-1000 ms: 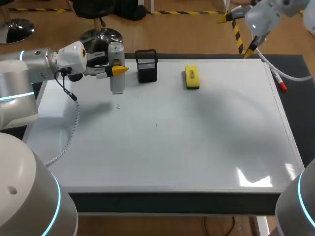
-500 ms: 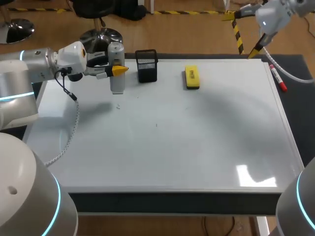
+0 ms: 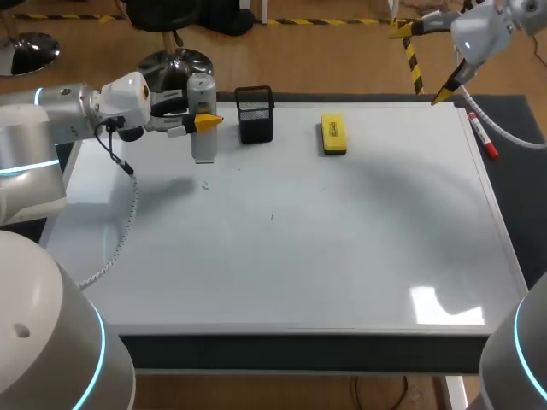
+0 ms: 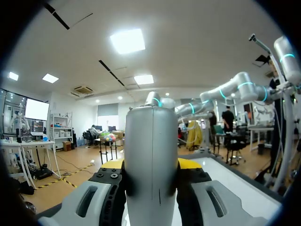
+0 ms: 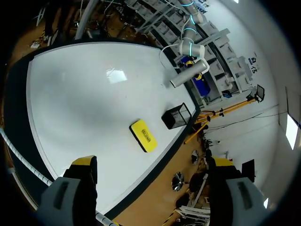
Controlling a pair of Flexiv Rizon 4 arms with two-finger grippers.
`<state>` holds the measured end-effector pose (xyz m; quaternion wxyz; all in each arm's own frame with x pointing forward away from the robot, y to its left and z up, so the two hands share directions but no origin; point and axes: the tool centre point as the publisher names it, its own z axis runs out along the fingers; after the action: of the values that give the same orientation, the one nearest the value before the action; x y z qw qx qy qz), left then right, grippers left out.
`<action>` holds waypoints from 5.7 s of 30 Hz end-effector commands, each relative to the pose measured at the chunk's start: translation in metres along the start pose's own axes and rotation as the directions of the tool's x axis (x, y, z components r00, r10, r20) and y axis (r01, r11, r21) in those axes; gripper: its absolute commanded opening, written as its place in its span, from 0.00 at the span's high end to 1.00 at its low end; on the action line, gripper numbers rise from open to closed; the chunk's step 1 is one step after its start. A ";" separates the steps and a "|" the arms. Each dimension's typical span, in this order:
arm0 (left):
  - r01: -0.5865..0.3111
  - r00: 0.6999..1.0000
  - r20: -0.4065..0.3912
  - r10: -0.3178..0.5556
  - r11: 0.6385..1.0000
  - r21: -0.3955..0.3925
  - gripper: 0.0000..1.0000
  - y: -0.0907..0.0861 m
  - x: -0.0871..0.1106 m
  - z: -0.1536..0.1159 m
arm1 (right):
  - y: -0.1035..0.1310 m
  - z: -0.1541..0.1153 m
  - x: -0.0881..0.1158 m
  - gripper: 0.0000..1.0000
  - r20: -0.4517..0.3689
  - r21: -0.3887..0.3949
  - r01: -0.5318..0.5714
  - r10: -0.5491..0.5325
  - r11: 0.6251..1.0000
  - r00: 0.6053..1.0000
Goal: Pick up the inspection probe, press it on each red-marked spot on the whiteboard one by one, put down the probe, pick up the eraser, and wipe off all the red marks.
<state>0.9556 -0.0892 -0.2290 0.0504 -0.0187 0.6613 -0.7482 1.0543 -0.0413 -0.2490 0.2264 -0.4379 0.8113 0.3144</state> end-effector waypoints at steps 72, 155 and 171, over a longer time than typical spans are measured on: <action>-0.074 0.993 -0.089 0.083 0.992 0.099 1.00 -0.025 -0.113 0.110 | 0.000 -0.001 0.000 0.00 -0.004 0.003 0.003 -0.003 1.000 1.000; 0.067 0.997 -0.048 -0.064 0.996 0.066 1.00 0.065 -0.138 0.097 | 0.000 -0.001 0.000 0.00 -0.004 0.003 0.003 -0.003 1.000 1.000; 0.079 0.996 -0.046 -0.077 0.996 0.049 0.82 0.066 -0.135 0.100 | 0.000 -0.001 0.000 0.00 -0.004 0.003 0.003 -0.003 1.000 1.000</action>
<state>1.1044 -0.1817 -0.2794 0.0058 -0.0251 0.6407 -0.7674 1.0539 -0.0415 -0.2485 0.2265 -0.4379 0.8115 0.3137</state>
